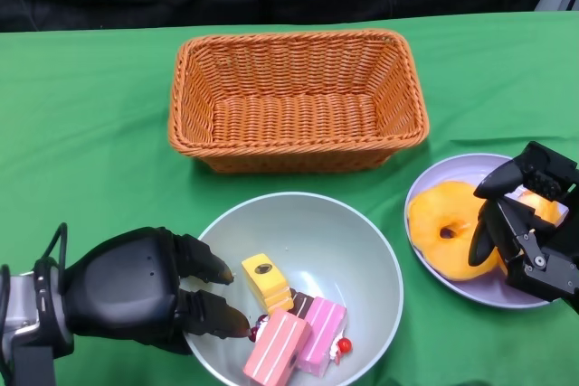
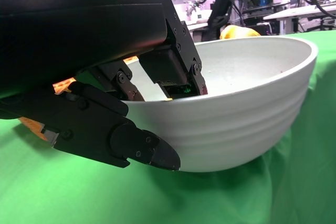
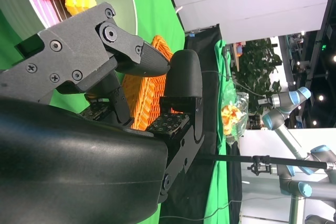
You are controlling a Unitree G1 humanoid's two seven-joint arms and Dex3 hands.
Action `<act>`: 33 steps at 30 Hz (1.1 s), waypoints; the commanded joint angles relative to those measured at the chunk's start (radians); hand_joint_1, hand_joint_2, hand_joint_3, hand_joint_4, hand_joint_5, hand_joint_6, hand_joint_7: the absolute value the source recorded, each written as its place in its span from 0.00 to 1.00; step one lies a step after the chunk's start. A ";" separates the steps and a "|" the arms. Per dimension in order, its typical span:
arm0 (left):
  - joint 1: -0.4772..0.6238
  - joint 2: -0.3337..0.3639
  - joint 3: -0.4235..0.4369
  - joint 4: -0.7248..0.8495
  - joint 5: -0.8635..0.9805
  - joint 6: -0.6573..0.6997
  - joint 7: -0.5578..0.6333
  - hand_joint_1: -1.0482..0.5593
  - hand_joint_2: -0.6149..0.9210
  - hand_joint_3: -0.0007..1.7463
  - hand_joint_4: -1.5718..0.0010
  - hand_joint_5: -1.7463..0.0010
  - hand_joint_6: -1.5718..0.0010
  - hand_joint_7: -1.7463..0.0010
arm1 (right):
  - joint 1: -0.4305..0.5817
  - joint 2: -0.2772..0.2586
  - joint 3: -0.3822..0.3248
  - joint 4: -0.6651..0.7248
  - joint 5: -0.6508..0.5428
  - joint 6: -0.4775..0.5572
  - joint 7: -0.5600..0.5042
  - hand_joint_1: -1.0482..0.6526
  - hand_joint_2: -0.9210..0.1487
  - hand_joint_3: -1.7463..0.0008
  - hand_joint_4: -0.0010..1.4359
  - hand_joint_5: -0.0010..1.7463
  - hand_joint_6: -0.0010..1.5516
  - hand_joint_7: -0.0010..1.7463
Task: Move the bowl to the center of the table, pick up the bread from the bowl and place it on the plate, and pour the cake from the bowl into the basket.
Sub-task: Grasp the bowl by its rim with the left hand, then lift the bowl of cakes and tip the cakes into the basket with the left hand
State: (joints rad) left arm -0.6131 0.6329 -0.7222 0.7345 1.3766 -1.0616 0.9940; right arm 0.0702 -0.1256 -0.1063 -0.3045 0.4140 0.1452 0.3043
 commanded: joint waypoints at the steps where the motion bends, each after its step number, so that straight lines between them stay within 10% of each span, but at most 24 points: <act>1: -0.024 0.007 -0.041 0.025 -0.006 0.004 0.041 0.42 0.97 0.00 0.38 0.99 0.42 1.00 | 0.004 -0.004 -0.008 -0.015 -0.004 -0.005 -0.006 0.57 0.26 0.42 0.49 0.99 0.42 0.80; 16: -0.050 -0.064 -0.118 0.147 -0.085 -0.005 0.125 0.48 0.93 0.00 0.22 0.92 0.22 0.93 | 0.006 -0.003 -0.007 -0.010 -0.017 -0.012 -0.002 0.57 0.28 0.42 0.48 0.98 0.42 0.78; 18: -0.048 -0.076 -0.114 0.162 -0.103 -0.009 0.147 0.53 0.96 0.00 0.33 0.56 0.25 0.80 | 0.007 0.000 -0.006 -0.014 -0.018 -0.006 -0.005 0.57 0.28 0.42 0.48 0.98 0.42 0.77; 19: -0.049 -0.080 -0.115 0.167 -0.108 -0.010 0.154 0.56 0.98 0.01 0.44 0.30 0.38 0.55 | 0.007 0.000 -0.006 -0.015 -0.018 -0.004 -0.006 0.57 0.28 0.43 0.48 0.98 0.42 0.77; 22: -0.053 -0.092 -0.114 0.198 -0.134 -0.041 0.180 0.59 0.98 0.08 0.51 0.08 0.52 0.25 | 0.008 0.003 -0.005 -0.016 -0.016 -0.005 -0.005 0.57 0.28 0.43 0.48 0.97 0.42 0.77; 24: -0.056 -0.092 -0.110 0.209 -0.150 -0.067 0.191 0.59 0.91 0.29 0.52 0.02 0.58 0.13 | 0.009 0.003 -0.005 -0.014 -0.015 -0.009 -0.001 0.57 0.27 0.43 0.48 0.97 0.42 0.76; 33: -0.037 -0.027 -0.049 0.110 -0.227 -0.178 0.112 0.56 0.82 0.48 0.52 0.02 0.56 0.14 | 0.007 0.000 -0.009 -0.007 -0.013 -0.011 0.003 0.56 0.27 0.43 0.50 0.97 0.43 0.77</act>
State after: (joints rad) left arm -0.6542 0.5750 -0.7988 0.8752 1.1854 -1.2137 1.1181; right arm 0.0729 -0.1225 -0.1075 -0.3044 0.3946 0.1421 0.3060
